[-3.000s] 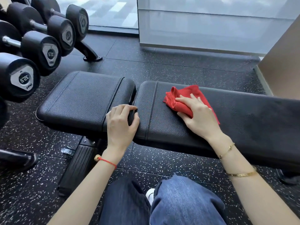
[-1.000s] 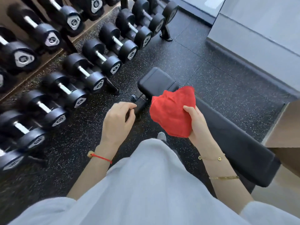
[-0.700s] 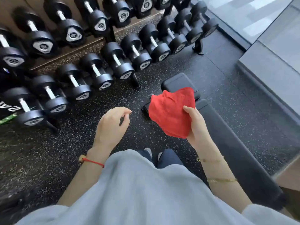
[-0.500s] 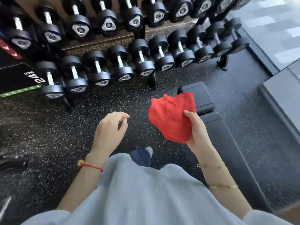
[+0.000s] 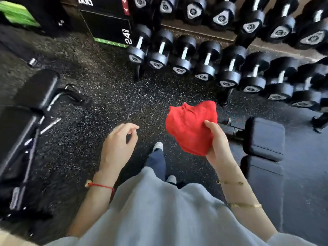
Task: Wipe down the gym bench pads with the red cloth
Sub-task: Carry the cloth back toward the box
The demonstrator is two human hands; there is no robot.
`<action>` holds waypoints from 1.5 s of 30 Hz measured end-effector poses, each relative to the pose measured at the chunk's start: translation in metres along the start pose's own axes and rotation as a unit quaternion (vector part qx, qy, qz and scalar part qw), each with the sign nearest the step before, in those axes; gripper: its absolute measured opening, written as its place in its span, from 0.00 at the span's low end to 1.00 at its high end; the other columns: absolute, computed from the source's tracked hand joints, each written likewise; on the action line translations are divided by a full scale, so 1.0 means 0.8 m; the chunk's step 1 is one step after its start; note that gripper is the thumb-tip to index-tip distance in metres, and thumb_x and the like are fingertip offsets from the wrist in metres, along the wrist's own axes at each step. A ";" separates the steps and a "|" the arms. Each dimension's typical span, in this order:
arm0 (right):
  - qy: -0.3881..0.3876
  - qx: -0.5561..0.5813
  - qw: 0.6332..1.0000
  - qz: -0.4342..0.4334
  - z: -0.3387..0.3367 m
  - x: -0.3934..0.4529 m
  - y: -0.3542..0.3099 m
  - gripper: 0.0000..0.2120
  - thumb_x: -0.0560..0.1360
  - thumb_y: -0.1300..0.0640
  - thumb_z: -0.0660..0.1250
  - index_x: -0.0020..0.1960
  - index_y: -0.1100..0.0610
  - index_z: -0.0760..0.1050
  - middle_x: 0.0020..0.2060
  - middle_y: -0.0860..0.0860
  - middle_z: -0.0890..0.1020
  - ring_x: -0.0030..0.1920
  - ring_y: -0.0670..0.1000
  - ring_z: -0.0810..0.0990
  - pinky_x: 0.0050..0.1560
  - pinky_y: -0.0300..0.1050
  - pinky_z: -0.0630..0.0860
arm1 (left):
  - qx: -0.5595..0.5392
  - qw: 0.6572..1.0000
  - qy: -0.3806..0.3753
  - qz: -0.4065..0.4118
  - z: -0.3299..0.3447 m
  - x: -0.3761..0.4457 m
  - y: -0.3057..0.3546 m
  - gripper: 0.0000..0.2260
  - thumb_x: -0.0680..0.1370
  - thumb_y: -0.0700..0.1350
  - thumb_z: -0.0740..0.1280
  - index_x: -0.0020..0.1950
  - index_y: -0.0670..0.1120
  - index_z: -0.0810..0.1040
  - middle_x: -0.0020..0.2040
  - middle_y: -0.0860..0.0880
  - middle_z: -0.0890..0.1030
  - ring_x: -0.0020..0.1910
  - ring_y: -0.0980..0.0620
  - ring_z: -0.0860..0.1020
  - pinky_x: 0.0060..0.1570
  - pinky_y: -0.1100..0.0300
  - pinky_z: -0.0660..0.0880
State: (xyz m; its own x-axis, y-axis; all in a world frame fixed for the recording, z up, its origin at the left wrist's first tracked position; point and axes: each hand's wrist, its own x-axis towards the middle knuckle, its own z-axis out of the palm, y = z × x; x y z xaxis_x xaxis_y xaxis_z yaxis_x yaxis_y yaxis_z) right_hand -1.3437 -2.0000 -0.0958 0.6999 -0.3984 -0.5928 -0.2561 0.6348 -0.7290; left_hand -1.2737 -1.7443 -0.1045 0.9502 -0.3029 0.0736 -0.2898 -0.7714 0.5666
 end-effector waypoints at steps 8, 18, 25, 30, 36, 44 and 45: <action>-0.077 -0.080 0.993 0.034 0.129 0.058 0.024 0.04 0.74 0.55 0.66 0.48 0.51 0.78 0.43 0.49 0.85 0.48 0.52 0.82 0.51 0.51 0.80 | 0.003 0.991 0.058 -0.123 -0.043 0.009 -0.089 0.07 0.78 0.41 0.66 0.53 0.48 0.81 0.46 0.51 0.82 0.46 0.48 0.80 0.42 0.51 0.78; -0.145 -0.124 0.980 0.055 0.377 0.164 0.054 0.03 0.73 0.55 0.67 0.44 0.51 0.80 0.43 0.48 0.85 0.46 0.49 0.84 0.58 0.55 0.77 | 0.021 0.972 0.123 -0.198 -0.149 0.125 -0.246 0.07 0.78 0.43 0.66 0.54 0.51 0.80 0.46 0.53 0.82 0.46 0.50 0.80 0.40 0.51 0.78; -0.166 -0.133 0.974 0.071 0.511 0.214 0.071 0.06 0.72 0.55 0.68 0.49 0.52 0.78 0.46 0.51 0.85 0.49 0.52 0.83 0.54 0.52 0.79 | 0.035 0.970 0.145 -0.191 -0.218 0.207 -0.336 0.07 0.78 0.41 0.66 0.53 0.49 0.81 0.47 0.53 0.82 0.45 0.50 0.80 0.42 0.50 0.79; -0.165 -0.158 0.970 0.085 0.588 0.263 0.070 0.10 0.75 0.55 0.65 0.55 0.55 0.77 0.51 0.54 0.84 0.54 0.55 0.82 0.59 0.58 0.76 | 0.036 0.963 0.151 -0.222 -0.239 0.273 -0.384 0.06 0.78 0.42 0.66 0.52 0.51 0.80 0.47 0.54 0.83 0.45 0.52 0.80 0.40 0.51 0.78; -0.179 -0.163 0.966 0.086 0.689 0.357 0.049 0.17 0.75 0.55 0.65 0.62 0.57 0.75 0.57 0.55 0.82 0.58 0.55 0.80 0.60 0.56 0.76 | 0.030 0.954 0.168 -0.246 -0.257 0.384 -0.434 0.07 0.78 0.43 0.66 0.53 0.51 0.80 0.47 0.54 0.82 0.46 0.52 0.80 0.42 0.52 0.79; -0.225 -0.182 0.953 0.095 0.869 0.513 -0.014 0.17 0.74 0.54 0.66 0.62 0.56 0.76 0.56 0.54 0.83 0.58 0.56 0.80 0.62 0.56 0.75 | 0.024 0.942 0.220 -0.253 -0.303 0.594 -0.491 0.06 0.79 0.40 0.66 0.53 0.47 0.81 0.47 0.51 0.82 0.47 0.49 0.80 0.44 0.52 0.78; -0.230 -0.185 0.951 0.092 0.891 0.530 -0.021 0.17 0.74 0.54 0.66 0.62 0.56 0.76 0.56 0.54 0.83 0.59 0.56 0.80 0.62 0.56 0.75 | 0.022 0.941 0.224 -0.253 -0.309 0.619 -0.498 0.06 0.79 0.40 0.66 0.54 0.47 0.81 0.48 0.51 0.83 0.48 0.49 0.80 0.45 0.51 0.78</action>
State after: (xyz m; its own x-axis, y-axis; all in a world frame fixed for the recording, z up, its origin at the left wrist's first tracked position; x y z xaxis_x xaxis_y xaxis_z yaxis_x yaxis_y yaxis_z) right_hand -0.5672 -1.7076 -0.0905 0.8159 0.0823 -0.5723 -0.5604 0.3558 -0.7479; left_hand -0.6590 -1.4485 -0.0908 0.9181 0.3683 0.1464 0.2183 -0.7782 0.5889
